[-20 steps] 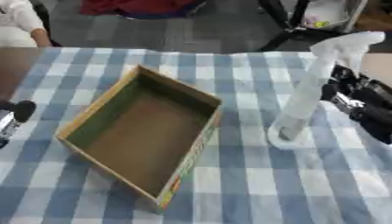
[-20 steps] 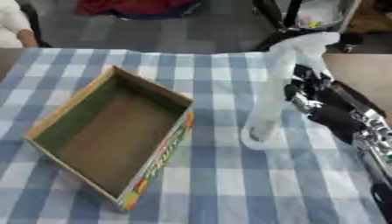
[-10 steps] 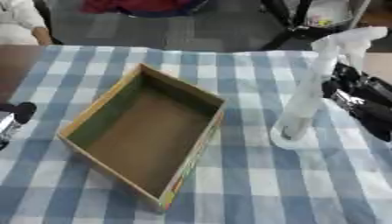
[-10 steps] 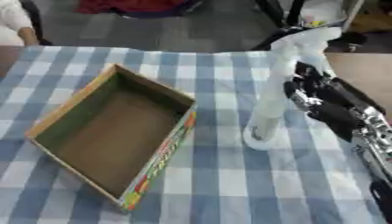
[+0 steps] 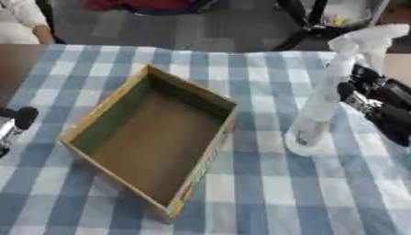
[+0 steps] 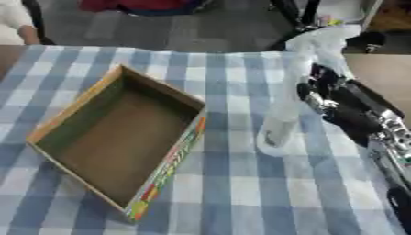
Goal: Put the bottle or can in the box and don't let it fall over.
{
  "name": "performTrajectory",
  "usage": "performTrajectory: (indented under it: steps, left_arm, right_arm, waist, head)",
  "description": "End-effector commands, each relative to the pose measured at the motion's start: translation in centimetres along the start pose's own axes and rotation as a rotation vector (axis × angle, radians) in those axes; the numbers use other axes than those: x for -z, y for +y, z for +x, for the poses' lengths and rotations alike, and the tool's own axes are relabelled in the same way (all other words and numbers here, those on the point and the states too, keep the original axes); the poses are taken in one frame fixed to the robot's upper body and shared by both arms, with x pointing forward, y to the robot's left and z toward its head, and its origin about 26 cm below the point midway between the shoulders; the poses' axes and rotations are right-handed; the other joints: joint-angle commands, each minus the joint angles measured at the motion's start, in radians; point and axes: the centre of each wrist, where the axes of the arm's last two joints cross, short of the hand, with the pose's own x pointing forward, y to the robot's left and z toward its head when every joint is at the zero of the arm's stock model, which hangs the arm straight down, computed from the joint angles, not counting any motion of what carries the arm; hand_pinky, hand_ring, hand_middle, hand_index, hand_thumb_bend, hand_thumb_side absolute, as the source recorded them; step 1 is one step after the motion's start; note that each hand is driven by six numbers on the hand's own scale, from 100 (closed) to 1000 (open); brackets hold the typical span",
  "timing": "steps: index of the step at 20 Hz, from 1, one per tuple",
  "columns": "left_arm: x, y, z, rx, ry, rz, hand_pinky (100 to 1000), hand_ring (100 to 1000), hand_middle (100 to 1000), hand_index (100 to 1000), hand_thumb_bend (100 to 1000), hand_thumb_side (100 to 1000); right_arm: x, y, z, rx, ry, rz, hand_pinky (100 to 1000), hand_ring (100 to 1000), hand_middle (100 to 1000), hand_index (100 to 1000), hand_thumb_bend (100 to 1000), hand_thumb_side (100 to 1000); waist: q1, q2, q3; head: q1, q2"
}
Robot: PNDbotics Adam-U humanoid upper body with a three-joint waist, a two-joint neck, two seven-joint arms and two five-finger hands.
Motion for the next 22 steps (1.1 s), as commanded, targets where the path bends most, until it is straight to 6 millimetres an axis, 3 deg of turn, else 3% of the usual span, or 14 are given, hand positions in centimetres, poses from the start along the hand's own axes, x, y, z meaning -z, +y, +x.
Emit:
performTrajectory:
  steps: [1,22]
  left_arm:
    - [0.34,0.29,0.8,0.011,-0.031,-0.008,1000,554,733,865,741,301]
    - [0.48,0.26,1.01,0.006,-0.04,-0.012,1000,553,733,865,728,304]
  right_arm:
    - [0.12,-0.59,1.26,-0.029,-0.032,0.006,878,1000,1000,962,100,421]
    - [0.52,-0.27,1.51,-0.04,-0.058,0.041,873,1000,1000,952,100,427]
  waist:
    - [0.002,-0.015,-0.002]
    - [0.002,0.0,0.004]
  head:
    - [-0.002,-0.008]
    - [-0.003,-0.014]
